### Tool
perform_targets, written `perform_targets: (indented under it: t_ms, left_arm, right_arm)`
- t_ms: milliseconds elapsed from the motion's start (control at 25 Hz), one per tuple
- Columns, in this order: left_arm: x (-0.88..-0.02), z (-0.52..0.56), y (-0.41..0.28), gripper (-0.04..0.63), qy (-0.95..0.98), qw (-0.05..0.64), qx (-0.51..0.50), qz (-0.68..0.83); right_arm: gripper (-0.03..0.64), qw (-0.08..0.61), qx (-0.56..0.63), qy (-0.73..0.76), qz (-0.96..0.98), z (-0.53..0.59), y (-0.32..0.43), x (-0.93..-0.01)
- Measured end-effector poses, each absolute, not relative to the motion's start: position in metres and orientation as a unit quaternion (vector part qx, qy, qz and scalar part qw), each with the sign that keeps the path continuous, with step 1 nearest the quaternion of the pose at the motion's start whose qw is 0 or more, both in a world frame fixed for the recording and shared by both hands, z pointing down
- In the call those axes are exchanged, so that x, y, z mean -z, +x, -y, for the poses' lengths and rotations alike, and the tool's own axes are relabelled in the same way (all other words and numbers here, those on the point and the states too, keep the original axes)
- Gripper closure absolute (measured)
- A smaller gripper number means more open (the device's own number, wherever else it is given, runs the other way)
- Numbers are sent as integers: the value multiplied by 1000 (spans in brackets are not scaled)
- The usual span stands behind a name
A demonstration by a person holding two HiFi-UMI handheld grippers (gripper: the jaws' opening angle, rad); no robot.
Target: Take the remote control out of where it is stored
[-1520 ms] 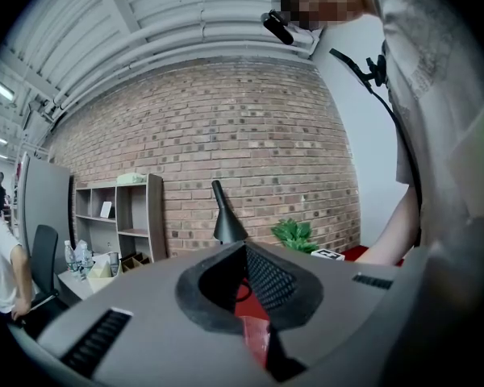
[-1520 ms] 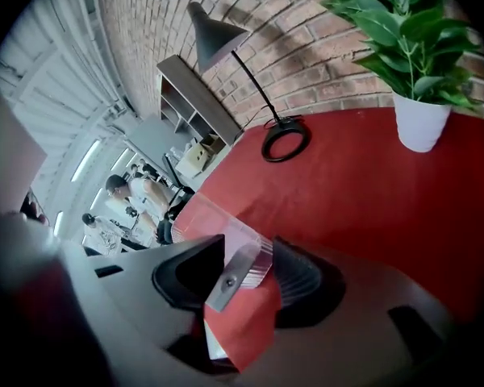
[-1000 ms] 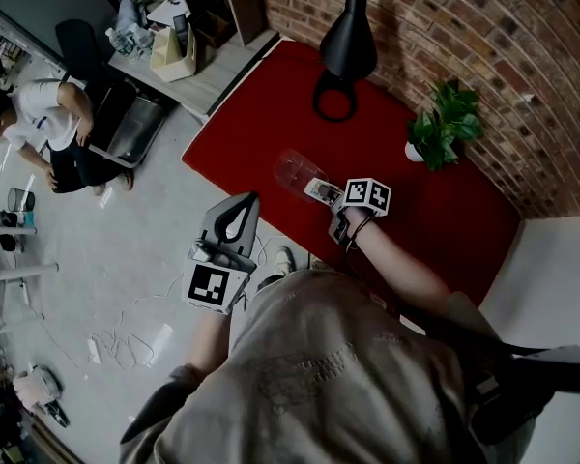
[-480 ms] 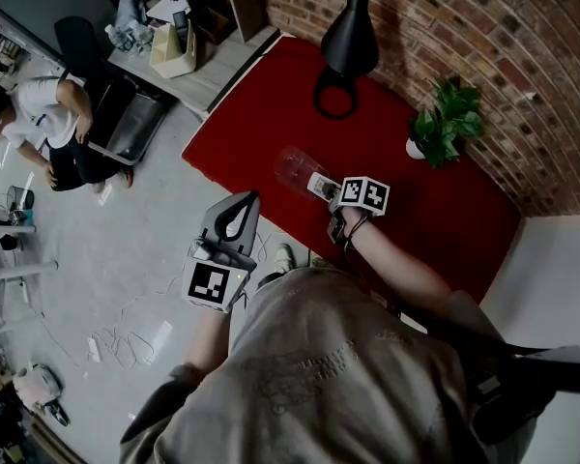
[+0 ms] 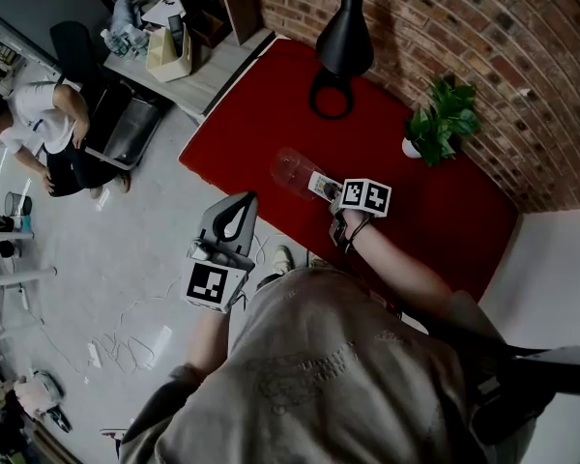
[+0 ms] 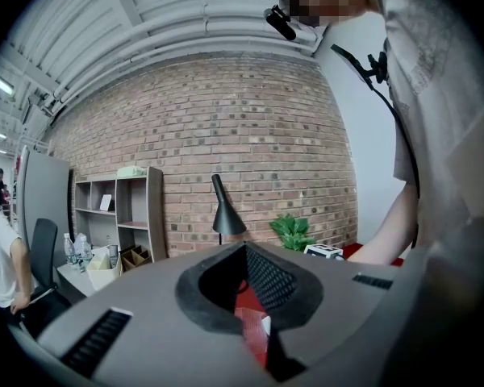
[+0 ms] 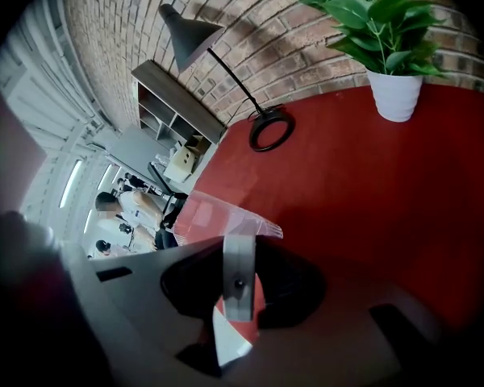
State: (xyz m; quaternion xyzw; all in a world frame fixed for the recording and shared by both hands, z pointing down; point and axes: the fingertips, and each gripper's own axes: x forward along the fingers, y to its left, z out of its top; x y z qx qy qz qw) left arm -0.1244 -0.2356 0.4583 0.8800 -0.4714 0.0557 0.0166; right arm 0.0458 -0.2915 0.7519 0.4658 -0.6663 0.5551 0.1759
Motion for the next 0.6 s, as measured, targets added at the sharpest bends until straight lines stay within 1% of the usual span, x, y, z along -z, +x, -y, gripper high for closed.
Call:
perform_targets:
  t_ms: [280,600]
  left_arm:
    - [-457,236,-123,591,884,15,-56,465]
    - [-463,237,-120,591,890,18,-59,452]
  right_arm:
    - [535,171,-532,465,687,292,47,-732]
    - [535,134,-509,460,715,294,45,-688]
